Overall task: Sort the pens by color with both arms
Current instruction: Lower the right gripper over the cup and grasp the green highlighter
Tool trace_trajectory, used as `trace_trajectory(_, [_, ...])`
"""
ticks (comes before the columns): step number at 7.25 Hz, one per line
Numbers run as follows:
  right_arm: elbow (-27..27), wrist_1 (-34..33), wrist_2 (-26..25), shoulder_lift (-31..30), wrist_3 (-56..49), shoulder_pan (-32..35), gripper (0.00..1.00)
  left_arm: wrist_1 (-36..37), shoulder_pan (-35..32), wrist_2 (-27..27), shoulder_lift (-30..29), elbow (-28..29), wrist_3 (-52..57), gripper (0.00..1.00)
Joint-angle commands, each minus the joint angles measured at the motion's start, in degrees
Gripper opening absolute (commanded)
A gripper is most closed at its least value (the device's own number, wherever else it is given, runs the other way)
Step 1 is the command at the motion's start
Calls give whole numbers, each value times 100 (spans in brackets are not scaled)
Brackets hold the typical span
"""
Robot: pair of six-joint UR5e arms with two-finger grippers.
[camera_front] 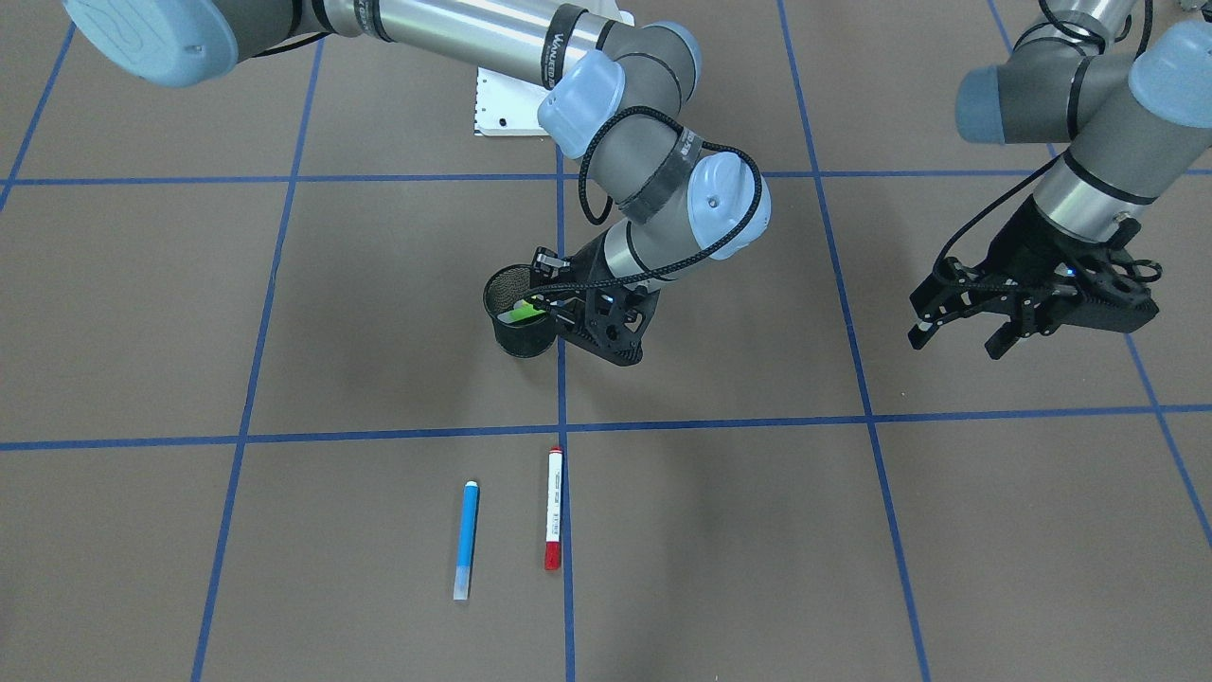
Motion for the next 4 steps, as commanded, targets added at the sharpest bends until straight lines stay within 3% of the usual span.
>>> trace_trajectory(1, [3, 0, 0, -26, 0, -9, 41, -3, 0, -2, -6, 3, -1, 99])
trace_trajectory(3, [3, 0, 0, -35, 0, -9, 34, -3, 0, -2, -6, 3, -1, 99])
trace_trajectory(4, [3, 0, 0, -35, 0, -1, 20, -12, 0, -2, -6, 3, -1, 99])
